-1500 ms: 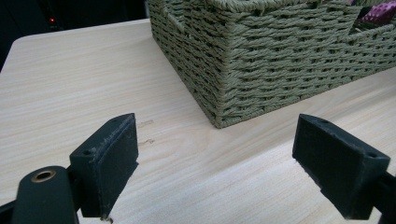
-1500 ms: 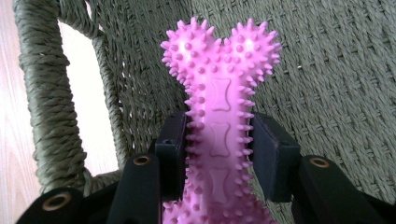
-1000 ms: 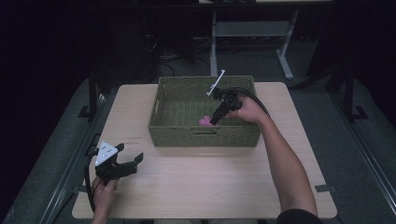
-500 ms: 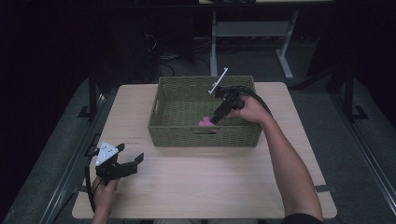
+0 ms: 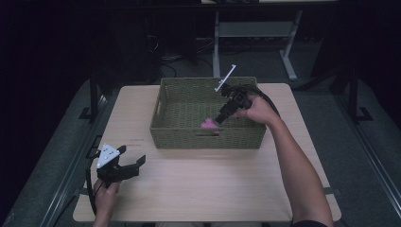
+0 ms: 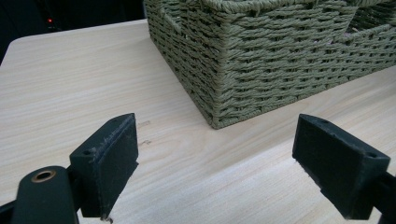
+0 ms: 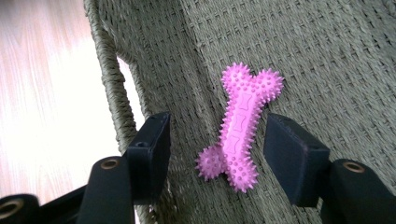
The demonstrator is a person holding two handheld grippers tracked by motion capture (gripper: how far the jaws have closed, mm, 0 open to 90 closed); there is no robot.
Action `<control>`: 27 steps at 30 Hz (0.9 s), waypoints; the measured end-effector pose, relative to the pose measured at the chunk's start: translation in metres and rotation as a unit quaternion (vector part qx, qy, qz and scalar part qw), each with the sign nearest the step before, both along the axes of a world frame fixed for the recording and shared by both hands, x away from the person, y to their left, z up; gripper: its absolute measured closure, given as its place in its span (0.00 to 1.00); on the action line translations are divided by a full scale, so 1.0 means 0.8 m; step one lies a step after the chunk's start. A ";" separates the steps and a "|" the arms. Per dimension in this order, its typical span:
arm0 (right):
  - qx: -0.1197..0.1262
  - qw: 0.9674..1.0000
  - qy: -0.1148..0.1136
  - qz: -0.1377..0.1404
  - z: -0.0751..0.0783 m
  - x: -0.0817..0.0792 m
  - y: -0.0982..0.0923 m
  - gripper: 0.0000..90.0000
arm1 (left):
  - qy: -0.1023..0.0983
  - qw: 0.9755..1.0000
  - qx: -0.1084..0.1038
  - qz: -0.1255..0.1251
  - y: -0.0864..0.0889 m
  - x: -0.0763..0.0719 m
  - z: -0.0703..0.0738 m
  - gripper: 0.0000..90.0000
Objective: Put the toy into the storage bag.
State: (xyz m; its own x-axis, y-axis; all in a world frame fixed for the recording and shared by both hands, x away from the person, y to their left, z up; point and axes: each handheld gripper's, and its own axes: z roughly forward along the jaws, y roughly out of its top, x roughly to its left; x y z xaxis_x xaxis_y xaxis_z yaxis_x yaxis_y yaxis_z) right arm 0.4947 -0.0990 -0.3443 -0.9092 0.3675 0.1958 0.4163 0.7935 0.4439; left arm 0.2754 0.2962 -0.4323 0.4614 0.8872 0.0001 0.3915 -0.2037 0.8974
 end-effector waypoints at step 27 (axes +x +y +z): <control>0.010 1.000 -0.020 -0.013 0.030 -0.024 -0.023 0.41 | 0.001 1.000 0.003 -0.001 -0.001 0.000 0.000 0.15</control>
